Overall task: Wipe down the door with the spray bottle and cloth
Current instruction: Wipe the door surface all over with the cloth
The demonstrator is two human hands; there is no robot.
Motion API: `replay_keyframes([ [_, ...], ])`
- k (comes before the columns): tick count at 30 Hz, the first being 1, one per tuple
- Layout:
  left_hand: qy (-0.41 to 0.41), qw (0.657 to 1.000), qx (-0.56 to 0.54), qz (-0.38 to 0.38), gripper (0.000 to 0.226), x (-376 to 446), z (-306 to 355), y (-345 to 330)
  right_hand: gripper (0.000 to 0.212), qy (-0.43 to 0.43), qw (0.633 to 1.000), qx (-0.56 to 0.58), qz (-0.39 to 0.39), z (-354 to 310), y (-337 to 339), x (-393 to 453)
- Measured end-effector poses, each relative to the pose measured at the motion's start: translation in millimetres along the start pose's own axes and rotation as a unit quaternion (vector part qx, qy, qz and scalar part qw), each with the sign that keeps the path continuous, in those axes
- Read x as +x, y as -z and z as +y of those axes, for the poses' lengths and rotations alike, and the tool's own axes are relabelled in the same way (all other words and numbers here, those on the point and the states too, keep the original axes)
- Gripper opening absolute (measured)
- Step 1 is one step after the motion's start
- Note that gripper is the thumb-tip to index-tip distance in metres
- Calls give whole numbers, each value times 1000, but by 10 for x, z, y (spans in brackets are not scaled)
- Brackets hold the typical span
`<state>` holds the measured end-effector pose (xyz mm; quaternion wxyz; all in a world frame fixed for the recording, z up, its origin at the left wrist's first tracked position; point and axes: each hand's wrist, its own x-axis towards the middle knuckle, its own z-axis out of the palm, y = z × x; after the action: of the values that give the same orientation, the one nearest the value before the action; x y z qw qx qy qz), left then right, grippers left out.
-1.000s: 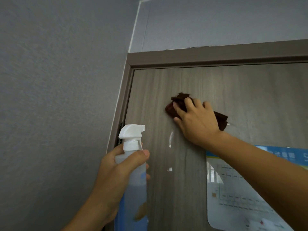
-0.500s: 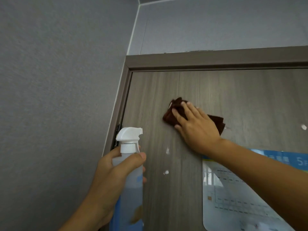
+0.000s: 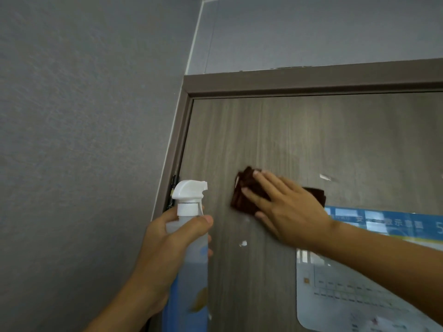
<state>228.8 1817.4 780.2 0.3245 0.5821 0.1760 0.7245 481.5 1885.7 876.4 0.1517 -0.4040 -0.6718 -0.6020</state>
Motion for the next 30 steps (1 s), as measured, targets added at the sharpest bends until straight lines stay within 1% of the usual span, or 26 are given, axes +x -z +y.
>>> replay_keyframes([
  [3,-4,1000,-7,-6,28,38,-19,3,67,-80,996,27,2,174,142,385],
  [6,-10,1000,-7,1,31,73,-42,12,65,-106,993,55,11,246,187,670],
  [9,-19,1000,-2,11,34,111,-54,1,65,-92,994,63,22,154,166,669],
  [11,-34,999,12,20,35,153,-59,-18,65,-59,996,55,21,50,124,531],
  [16,-107,987,107,46,29,341,77,-93,65,21,999,33,2,-14,14,258],
  [18,-138,978,145,56,36,452,183,-123,66,36,999,31,-7,29,37,269],
  [21,-182,959,206,64,54,629,361,-134,67,39,999,20,-3,70,79,338],
  [23,-202,944,249,74,68,735,476,-109,68,13,1000,21,6,111,119,440],
  [24,-209,938,267,74,71,786,529,-81,68,-9,1000,24,11,138,141,520],
  [28,-232,918,311,78,76,927,733,55,69,-112,991,65,20,236,239,930],
  [30,-228,920,304,93,73,957,763,120,67,-137,987,79,23,220,243,1021],
])
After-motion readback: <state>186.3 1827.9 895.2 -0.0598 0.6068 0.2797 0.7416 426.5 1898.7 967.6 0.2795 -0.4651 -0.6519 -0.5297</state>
